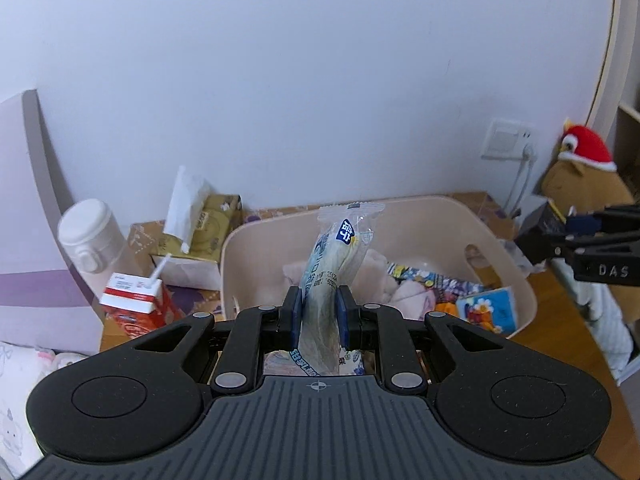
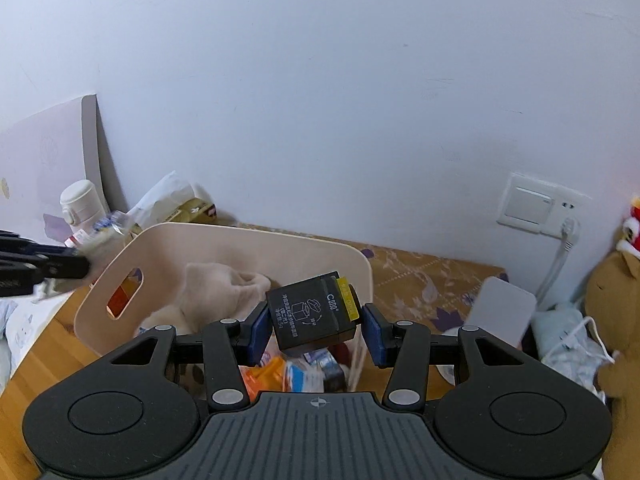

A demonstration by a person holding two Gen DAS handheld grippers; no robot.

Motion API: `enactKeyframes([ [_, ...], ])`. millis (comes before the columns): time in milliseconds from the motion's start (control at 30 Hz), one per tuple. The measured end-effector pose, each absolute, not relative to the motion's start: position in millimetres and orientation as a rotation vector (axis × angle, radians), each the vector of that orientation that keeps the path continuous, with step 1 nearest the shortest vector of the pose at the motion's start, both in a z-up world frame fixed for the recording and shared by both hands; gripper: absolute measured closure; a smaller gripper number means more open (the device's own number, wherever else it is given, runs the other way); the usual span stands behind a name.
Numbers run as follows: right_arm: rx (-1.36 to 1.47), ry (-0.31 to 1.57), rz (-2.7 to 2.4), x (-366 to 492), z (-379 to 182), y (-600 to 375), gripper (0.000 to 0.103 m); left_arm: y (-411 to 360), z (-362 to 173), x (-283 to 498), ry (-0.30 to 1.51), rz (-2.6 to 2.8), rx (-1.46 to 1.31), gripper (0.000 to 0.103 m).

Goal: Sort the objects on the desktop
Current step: 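Carry the bread and black box into the bin and open both tools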

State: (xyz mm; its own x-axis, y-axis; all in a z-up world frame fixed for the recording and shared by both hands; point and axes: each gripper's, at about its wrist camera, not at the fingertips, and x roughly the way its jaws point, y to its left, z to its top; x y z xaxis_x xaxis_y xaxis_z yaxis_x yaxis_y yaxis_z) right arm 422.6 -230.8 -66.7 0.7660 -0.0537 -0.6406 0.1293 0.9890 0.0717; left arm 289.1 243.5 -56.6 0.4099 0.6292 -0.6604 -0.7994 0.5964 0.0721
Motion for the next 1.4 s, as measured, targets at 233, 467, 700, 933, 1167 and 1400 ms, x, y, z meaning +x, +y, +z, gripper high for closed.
enactKeyframes([
  [233,0.100,0.726,-0.057,450,-83,-221,0.057,261,-89,308,0.761,0.956,-0.280,0.085],
  [467,0.119,0.787,-0.046,469,-108,-216,0.057,269,-110,312,0.823,0.948,-0.325,0.084],
  [700,0.126,0.824,-0.048,470,-121,-209,0.047,255,-111,308,0.823,0.894,-0.268,0.083],
  [933,0.092,0.778,-0.061,464,-112,-188,0.025,243,-99,299,0.790,0.925,-0.230,0.032],
  [1167,0.121,0.703,-0.129,439,-101,-170,0.000,234,-95,274,0.808,0.944,-0.214,0.027],
  [1400,0.140,0.687,-0.127,402,-109,-144,0.000,220,-99,232,0.821,1.003,-0.228,0.025],
])
